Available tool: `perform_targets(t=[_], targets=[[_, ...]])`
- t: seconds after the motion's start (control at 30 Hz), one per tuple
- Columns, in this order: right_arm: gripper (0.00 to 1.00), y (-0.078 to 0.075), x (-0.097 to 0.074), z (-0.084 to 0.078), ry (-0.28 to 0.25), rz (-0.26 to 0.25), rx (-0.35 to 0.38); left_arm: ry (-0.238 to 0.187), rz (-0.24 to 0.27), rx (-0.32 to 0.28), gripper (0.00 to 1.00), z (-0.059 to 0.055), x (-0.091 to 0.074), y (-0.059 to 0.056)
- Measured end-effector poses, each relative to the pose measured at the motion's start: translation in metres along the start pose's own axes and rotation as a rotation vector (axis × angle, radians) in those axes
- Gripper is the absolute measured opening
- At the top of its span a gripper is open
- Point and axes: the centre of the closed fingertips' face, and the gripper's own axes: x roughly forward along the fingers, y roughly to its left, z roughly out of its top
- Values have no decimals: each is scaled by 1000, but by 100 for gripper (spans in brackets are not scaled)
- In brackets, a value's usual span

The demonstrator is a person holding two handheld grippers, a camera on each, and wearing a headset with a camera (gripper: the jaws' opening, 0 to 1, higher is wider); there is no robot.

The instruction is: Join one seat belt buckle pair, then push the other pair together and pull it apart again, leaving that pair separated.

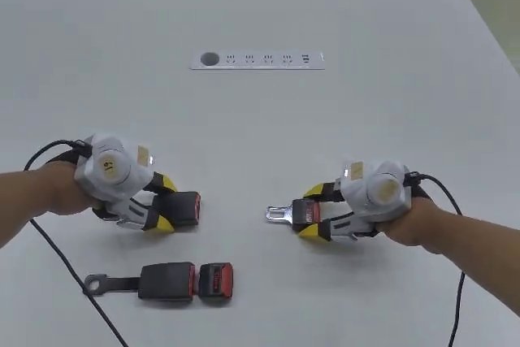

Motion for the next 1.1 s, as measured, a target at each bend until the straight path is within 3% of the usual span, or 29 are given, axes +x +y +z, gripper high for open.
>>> perform_targets(t=[0.43,0.5,0.53,0.6,0.67,0.73,0.8,0.87,0.93,0.97,1.1], targets=[[38,-2,-10,-8,1,-21,0,1,3,9,35,0,0,-1],[43,-3,-11,-9,10,-36,29,14,9,-2,36,2,0,-1],[50,-7,-12,-8,-1,-72,63,22,4,-11,38,2,0,-3],[55,-9,-18,-3,-33,-96,107,27,-10,-29,46,2,-1,-9],[62,-12,-23,2,-72,-126,144,19,33,-106,49,2,-5,-5],[68,-18,-29,4,-90,-182,177,-68,97,-218,52,10,-12,2],[71,-23,-35,7,-119,-245,233,-118,159,-305,63,11,-20,7],[75,-26,-40,15,-184,-306,258,-141,220,-362,73,8,-27,9],[80,-24,-44,17,-198,-340,287,-145,243,-399,76,5,-33,7],[81,-23,-46,20,-207,-361,297,-161,293,-409,76,4,-40,11],[85,-19,-50,26,-245,-410,338,-266,386,-494,88,8,-60,15]])
